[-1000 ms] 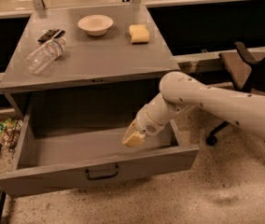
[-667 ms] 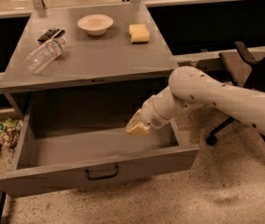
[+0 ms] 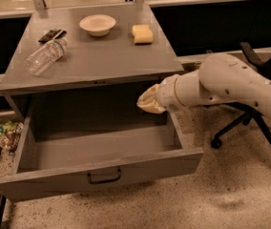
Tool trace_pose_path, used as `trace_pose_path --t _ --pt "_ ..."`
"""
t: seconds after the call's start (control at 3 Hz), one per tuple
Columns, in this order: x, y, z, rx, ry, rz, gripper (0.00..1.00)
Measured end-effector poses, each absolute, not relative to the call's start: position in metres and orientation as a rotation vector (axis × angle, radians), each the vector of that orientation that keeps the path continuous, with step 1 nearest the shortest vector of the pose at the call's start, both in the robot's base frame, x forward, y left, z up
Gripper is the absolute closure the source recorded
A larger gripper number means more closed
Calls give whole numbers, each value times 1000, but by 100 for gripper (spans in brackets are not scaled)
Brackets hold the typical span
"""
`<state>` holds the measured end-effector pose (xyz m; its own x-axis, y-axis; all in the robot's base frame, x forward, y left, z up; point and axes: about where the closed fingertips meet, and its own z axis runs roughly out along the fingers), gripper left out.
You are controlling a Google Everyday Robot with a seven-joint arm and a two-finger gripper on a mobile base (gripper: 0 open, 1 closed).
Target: Open top drawer
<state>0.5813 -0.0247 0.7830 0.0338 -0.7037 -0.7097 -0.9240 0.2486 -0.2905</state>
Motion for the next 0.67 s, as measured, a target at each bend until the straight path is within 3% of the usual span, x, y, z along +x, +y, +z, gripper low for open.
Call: trace_pose_path --t 0.33,0.67 --pt "591 -37 829 -1453 1621 229 100" --pt "592 -37 829 -1454 1617 223 83"
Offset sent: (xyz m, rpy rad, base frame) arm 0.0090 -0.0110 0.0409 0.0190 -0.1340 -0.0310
